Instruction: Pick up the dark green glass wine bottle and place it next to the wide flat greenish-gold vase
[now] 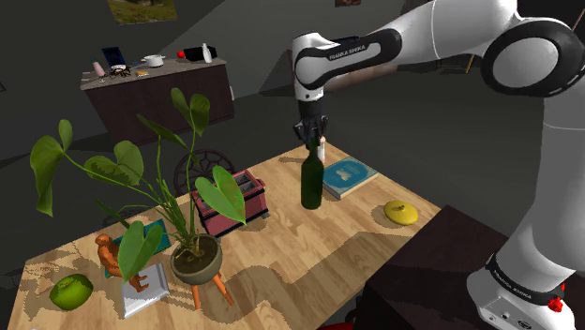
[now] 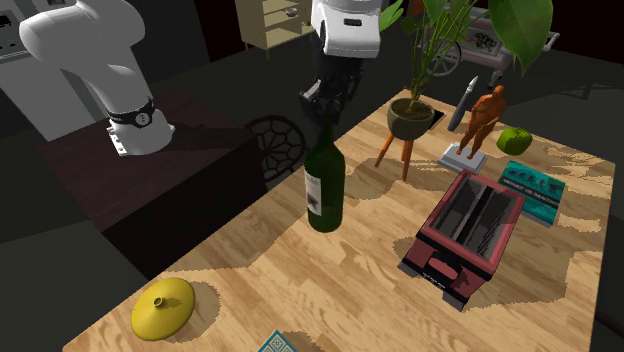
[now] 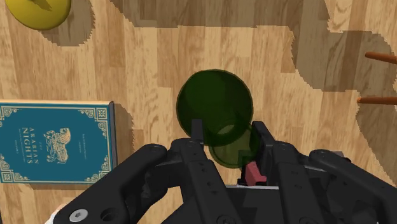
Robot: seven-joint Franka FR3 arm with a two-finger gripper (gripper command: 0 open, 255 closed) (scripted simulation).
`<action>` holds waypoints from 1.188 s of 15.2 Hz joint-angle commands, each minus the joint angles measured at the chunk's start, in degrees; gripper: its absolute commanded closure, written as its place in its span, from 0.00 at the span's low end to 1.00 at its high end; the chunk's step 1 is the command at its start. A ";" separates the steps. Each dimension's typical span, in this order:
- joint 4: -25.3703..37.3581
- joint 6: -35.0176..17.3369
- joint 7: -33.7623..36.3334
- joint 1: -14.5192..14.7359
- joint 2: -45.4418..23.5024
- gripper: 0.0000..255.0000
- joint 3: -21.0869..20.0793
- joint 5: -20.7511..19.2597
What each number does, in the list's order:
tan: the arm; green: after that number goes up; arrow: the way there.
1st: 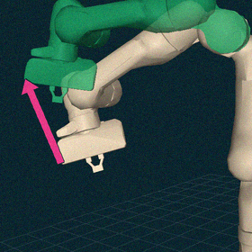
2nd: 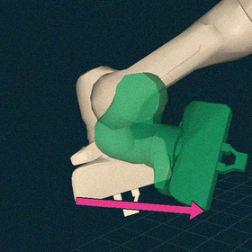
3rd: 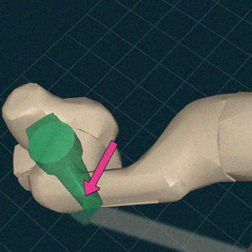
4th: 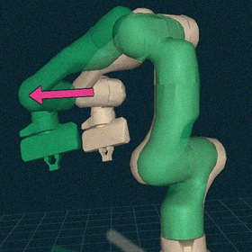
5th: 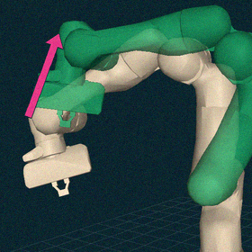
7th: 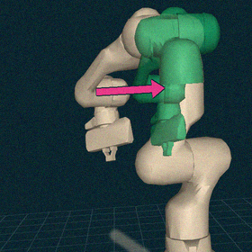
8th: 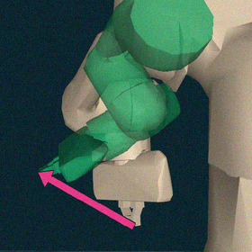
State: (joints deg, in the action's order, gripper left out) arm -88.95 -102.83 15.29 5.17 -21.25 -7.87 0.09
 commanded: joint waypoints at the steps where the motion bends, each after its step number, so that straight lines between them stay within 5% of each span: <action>1: -3.42 0.60 -1.06 -0.89 4.01 1.00 0.17 0.47; 18: -21.36 12.82 -11.82 -6.74 33.93 1.00 5.19 1.92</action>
State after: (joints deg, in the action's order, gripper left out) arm -110.03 -91.18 4.28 -1.23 11.31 -3.16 2.12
